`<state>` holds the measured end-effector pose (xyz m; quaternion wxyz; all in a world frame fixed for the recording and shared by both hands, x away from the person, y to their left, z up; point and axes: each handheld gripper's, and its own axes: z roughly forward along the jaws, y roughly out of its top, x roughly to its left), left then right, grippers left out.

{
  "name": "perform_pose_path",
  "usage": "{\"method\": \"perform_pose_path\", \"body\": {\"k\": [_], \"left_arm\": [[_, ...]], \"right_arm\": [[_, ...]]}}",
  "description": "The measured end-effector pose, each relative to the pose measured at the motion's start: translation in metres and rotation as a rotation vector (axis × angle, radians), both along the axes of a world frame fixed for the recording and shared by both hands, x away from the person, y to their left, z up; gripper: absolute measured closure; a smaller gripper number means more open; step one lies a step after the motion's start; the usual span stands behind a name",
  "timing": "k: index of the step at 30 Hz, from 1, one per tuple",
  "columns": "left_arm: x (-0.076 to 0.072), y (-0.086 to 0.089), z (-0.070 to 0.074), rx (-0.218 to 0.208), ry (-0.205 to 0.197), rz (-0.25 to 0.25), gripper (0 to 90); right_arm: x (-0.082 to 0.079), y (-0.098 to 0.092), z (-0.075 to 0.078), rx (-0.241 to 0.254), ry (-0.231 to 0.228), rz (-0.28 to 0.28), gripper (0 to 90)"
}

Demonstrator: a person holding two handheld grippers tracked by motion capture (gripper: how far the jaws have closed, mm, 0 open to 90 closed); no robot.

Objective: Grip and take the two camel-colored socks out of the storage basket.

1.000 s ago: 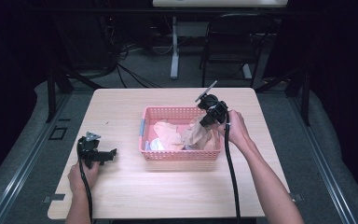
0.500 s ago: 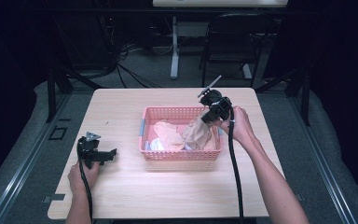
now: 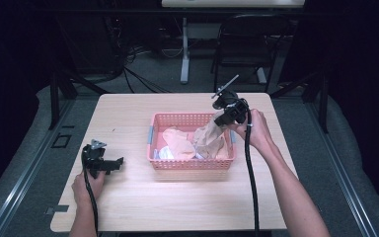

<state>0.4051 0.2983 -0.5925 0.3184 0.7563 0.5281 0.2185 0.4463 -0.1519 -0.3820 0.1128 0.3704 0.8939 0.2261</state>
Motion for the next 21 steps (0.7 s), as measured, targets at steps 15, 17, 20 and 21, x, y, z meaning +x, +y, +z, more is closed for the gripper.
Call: {"method": "perform_pose_path", "body": {"k": [15, 17, 20, 21], "left_arm": [[0.001, 0.0, 0.0, -0.001, 0.002, 0.002, 0.0], [0.001, 0.0, 0.0, -0.001, 0.002, 0.003, 0.0], [0.001, 0.0, 0.0, 0.0, 0.002, 0.001, 0.0], [0.001, 0.0, 0.0, 0.0, 0.004, -0.001, 0.0]], "right_arm": [[-0.003, -0.037, 0.01, 0.011, -0.017, -0.066, 86.2], [-0.004, -0.045, 0.01, 0.017, -0.022, -0.08, 86.2], [-0.006, -0.057, 0.012, 0.019, -0.022, -0.101, 86.2], [-0.006, -0.061, 0.012, 0.022, -0.026, -0.108, 86.3]]}}
